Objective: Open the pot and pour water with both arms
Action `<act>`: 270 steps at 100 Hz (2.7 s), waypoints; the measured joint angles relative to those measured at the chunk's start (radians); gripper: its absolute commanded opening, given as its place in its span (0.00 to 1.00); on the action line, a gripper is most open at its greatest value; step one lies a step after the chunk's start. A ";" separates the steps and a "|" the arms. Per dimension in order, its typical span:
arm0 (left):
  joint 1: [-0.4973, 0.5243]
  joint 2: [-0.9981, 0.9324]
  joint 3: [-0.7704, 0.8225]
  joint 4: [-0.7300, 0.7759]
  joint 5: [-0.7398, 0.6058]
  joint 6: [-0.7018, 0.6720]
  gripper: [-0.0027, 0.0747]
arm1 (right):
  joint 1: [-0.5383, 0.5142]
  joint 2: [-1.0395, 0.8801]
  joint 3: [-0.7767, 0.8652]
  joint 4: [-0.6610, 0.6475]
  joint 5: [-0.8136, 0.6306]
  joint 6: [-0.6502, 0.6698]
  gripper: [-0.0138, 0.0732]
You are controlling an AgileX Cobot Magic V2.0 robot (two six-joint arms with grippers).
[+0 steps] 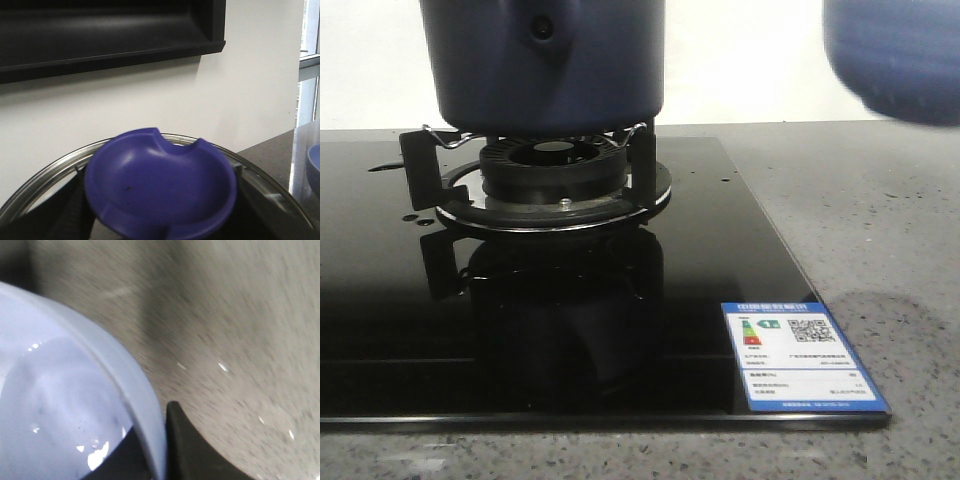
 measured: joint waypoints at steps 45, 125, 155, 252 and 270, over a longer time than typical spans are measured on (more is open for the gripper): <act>0.000 0.000 0.000 -0.051 -0.026 0.000 0.33 | 0.208 0.174 -0.575 0.006 0.202 0.026 0.09; 0.000 0.000 0.000 -0.078 -0.042 -0.002 0.33 | 0.587 0.479 -0.891 -0.344 -0.052 0.076 0.09; -0.022 0.000 0.001 -0.078 -0.053 -0.002 0.33 | 0.713 0.498 -0.891 -0.687 -0.136 0.084 0.09; -0.058 0.000 0.002 -0.078 -0.092 -0.002 0.33 | 0.858 0.511 -0.891 -1.460 -0.413 0.219 0.09; -0.065 0.000 0.003 -0.078 -0.103 -0.002 0.33 | 0.874 0.511 -0.891 -1.553 -0.481 0.221 0.11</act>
